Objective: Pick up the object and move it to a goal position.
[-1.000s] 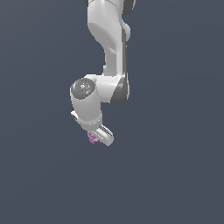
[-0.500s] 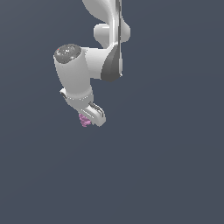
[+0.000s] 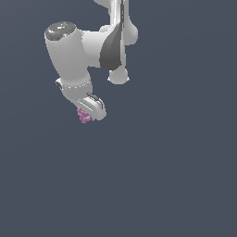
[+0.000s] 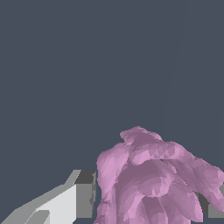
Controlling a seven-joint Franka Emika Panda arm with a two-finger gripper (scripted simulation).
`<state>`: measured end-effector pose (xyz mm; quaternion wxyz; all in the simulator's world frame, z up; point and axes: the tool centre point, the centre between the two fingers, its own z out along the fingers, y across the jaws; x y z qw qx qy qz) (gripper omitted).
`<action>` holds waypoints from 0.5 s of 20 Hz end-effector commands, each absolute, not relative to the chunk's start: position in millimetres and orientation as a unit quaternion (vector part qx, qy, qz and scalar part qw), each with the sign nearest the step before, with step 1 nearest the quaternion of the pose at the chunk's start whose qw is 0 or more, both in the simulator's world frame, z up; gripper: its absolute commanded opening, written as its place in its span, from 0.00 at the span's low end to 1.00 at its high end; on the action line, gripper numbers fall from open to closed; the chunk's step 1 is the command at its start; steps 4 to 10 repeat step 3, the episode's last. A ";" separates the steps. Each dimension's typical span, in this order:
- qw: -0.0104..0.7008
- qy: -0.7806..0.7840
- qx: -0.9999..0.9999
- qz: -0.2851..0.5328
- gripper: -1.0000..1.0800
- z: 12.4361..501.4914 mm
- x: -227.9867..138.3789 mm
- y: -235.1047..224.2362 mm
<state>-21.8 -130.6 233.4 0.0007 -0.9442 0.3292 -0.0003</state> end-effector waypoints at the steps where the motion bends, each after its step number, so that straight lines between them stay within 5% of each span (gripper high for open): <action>1: 0.000 0.329 -0.944 0.000 0.00 238.1 -24.8 -132.3; 10: 0.000 0.329 -0.944 0.000 0.00 239.1 -25.3 -132.8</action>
